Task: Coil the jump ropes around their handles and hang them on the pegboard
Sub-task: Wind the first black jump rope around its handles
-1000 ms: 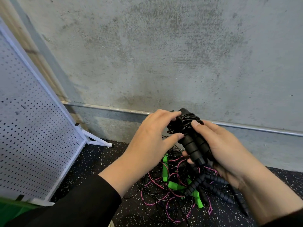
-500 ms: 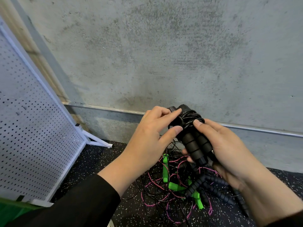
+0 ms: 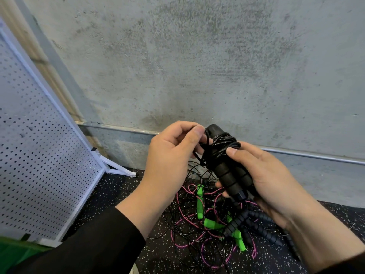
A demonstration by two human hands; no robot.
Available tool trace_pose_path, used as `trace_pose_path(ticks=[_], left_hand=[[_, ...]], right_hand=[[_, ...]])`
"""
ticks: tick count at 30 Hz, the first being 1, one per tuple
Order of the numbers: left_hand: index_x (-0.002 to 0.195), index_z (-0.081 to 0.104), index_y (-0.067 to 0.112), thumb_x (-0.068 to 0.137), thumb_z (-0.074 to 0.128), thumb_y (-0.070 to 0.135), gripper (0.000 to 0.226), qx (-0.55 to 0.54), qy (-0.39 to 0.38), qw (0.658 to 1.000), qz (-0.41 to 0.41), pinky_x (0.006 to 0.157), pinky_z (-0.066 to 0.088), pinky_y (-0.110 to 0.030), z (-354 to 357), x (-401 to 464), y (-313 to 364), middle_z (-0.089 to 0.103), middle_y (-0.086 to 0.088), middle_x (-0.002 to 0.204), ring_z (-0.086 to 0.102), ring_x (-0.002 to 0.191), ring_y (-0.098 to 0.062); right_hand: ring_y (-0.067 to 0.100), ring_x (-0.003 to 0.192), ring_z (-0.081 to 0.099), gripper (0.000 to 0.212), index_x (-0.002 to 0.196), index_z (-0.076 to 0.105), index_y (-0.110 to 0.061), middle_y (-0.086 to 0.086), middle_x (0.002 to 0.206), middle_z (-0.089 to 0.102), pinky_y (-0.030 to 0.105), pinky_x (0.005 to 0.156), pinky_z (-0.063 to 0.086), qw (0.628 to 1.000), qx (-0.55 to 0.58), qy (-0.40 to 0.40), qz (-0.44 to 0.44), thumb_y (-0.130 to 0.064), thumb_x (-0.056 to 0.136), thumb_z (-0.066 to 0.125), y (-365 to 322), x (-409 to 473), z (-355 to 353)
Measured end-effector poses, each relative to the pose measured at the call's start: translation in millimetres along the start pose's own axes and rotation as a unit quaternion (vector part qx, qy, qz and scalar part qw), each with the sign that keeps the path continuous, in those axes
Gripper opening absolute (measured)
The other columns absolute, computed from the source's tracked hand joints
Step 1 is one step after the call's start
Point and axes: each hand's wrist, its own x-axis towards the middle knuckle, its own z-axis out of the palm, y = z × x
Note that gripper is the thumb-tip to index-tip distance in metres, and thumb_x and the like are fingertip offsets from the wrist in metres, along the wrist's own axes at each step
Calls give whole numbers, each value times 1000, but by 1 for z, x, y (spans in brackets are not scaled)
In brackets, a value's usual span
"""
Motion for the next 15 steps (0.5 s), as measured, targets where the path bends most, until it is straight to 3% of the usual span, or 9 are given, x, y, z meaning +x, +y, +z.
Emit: trace_pose_path(ticks=[3, 8, 11, 13, 15], left_hand=[[86, 69, 15, 99, 62, 14, 15, -26, 0, 1000, -15, 69, 50, -23, 2, 0, 1, 75, -6, 76, 62, 70, -11], [97, 72, 22, 102, 57, 17, 16, -6, -7, 1000, 20, 75, 47, -21, 2, -1, -3, 60, 10, 69, 54, 72, -8], [122, 64, 33, 106, 51, 23, 23, 56, -26, 998, 19, 85, 44, -12, 5, -4, -6, 63, 25, 81, 58, 87, 5], [142, 49, 36, 102, 52, 31, 40, 86, -54, 995, -3, 94, 40, -9, 6, -5, -7, 60, 33, 94, 56, 100, 9], [155, 35, 32, 101, 51, 31, 56, 155, -81, 985, 10, 93, 36, -7, 5, -5, -9, 54, 32, 95, 52, 96, 10]], right_hand=[[38, 76, 69, 19, 111, 72, -23, 21, 107, 73, 39, 62, 59, 1000, 9, -5, 2, -27, 97, 61, 0, 1, 0], [39, 73, 68, 20, 113, 71, -28, 23, 99, 73, 46, 67, 56, 999, -13, 11, -27, -28, 93, 65, 2, 3, 3], [36, 72, 69, 25, 118, 68, -30, 18, 97, 74, 45, 68, 56, 998, -21, 22, -52, -25, 94, 65, 3, 4, 6], [33, 71, 67, 24, 118, 69, -29, 17, 94, 73, 45, 65, 57, 997, -22, 25, -66, -23, 95, 65, 2, 3, 6], [33, 73, 66, 25, 118, 69, -30, 20, 97, 71, 52, 69, 57, 996, -31, 28, -73, -24, 94, 65, 3, 3, 4]])
